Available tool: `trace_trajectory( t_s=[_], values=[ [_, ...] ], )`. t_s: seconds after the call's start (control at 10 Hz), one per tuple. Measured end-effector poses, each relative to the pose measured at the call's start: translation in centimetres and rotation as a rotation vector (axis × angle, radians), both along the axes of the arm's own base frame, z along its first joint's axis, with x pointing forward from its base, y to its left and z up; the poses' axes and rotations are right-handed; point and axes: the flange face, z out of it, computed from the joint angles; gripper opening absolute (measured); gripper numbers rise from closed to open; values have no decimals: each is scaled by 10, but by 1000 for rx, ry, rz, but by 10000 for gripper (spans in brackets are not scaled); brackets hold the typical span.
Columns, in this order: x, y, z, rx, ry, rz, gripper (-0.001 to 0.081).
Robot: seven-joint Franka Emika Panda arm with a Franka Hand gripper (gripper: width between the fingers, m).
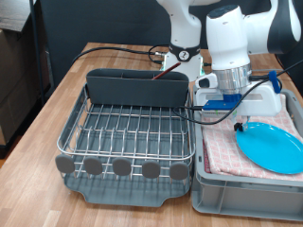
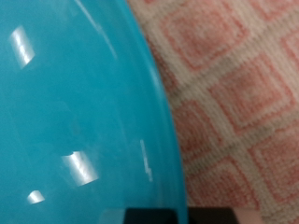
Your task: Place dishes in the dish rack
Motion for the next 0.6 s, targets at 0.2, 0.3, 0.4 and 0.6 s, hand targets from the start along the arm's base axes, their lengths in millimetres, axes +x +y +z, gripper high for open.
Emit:
trace_trajectory(
  t_s=[0.2, 0.3, 0.4, 0.6],
  values=[
    [4, -2, 8, -28, 23, 7, 31],
    [5, -3, 14, -45, 35, 11, 31],
    [5, -4, 21, -60, 48, 16, 29],
    [4, -7, 36, -88, 74, 31, 27]
  ],
)
